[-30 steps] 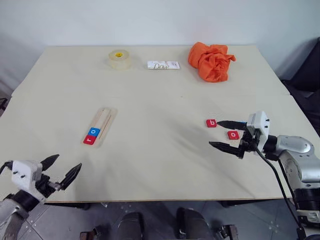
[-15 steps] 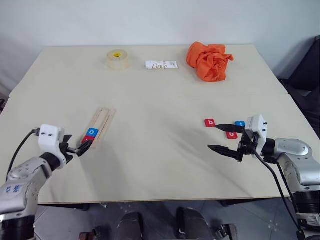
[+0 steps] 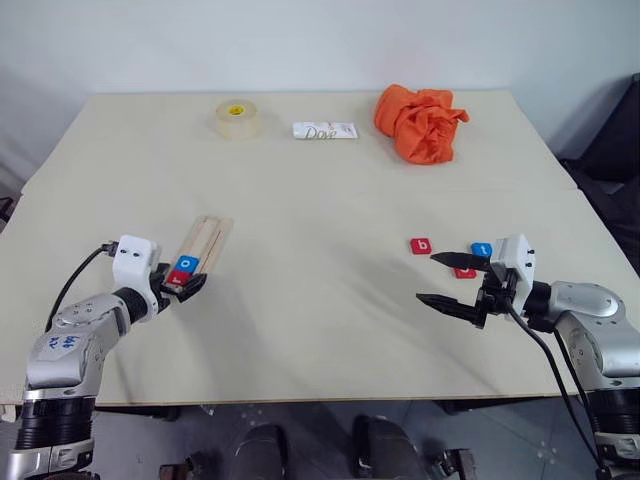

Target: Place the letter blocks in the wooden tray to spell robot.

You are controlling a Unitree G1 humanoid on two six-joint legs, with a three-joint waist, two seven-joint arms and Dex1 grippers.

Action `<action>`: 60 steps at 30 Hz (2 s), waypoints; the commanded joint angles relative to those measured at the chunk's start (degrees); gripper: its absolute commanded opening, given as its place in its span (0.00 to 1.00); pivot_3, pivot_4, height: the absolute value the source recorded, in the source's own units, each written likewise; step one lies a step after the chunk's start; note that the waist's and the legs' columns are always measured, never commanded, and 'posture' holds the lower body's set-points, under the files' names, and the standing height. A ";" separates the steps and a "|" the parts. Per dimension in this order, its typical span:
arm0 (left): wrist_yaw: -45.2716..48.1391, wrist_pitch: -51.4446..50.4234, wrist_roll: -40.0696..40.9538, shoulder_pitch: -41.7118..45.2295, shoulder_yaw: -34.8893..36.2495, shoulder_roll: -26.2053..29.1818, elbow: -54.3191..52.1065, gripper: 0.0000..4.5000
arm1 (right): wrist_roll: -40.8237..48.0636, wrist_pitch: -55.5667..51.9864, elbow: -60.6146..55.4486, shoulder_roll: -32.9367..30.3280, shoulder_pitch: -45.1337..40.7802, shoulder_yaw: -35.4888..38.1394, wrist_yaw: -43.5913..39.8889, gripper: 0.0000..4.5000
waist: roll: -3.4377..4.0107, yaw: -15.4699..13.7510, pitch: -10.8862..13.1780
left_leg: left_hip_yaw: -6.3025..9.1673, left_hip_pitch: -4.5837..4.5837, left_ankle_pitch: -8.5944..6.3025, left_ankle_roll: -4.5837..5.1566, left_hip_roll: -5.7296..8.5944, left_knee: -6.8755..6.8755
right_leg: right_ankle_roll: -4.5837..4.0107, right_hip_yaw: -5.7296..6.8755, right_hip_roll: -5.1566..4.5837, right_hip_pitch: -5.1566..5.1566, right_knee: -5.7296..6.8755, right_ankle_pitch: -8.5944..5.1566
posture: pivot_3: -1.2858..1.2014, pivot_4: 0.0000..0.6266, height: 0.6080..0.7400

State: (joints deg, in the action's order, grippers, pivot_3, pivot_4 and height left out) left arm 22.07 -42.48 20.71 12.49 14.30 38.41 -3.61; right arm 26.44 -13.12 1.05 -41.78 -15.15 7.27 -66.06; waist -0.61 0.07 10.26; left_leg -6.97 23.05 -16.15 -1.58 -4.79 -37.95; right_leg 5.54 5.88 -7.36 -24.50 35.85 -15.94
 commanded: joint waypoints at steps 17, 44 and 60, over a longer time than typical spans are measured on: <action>6.31 14.11 -1.32 -0.12 0.89 -4.49 1.54 0.75 | 0.46 1.68 -0.62 -1.36 -0.22 2.36 0.17 1.00 | 0.13 -0.10 -0.07 | -0.01 -0.21 0.10 -0.04 0.00 -0.01 | -0.02 -0.04 -0.01 0.13 0.10 0.01 | 0.52 0.24 1.00; 44.99 34.73 -14.22 27.12 -30.44 -7.14 17.85 0.75 | 1.67 2.48 -10.25 -3.37 17.46 13.59 2.75 1.00 | -0.05 -0.74 0.01 | -0.06 0.09 0.04 -0.01 0.03 -0.18 | 0.09 -0.06 0.05 0.02 -0.09 0.08 | 0.52 0.24 1.00; 42.85 34.83 -19.32 30.30 -34.42 -15.15 21.21 0.75 | 2.62 1.89 -14.01 -2.07 20.88 13.78 6.54 1.00 | -0.07 -1.47 0.03 | -0.01 0.12 0.03 0.06 0.05 -0.25 | 0.10 -0.07 0.04 0.04 -0.07 0.09 | 0.52 0.24 1.00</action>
State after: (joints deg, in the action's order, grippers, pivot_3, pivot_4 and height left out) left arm 65.12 -7.55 1.46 42.02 -20.34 23.54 19.04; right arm 27.90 -11.34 -11.32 -44.18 5.39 19.21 -59.93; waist -0.69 -1.40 10.29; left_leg -6.97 23.17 -16.12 -1.52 -4.74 -38.21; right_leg 5.65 5.80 -7.31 -24.46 35.79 -15.85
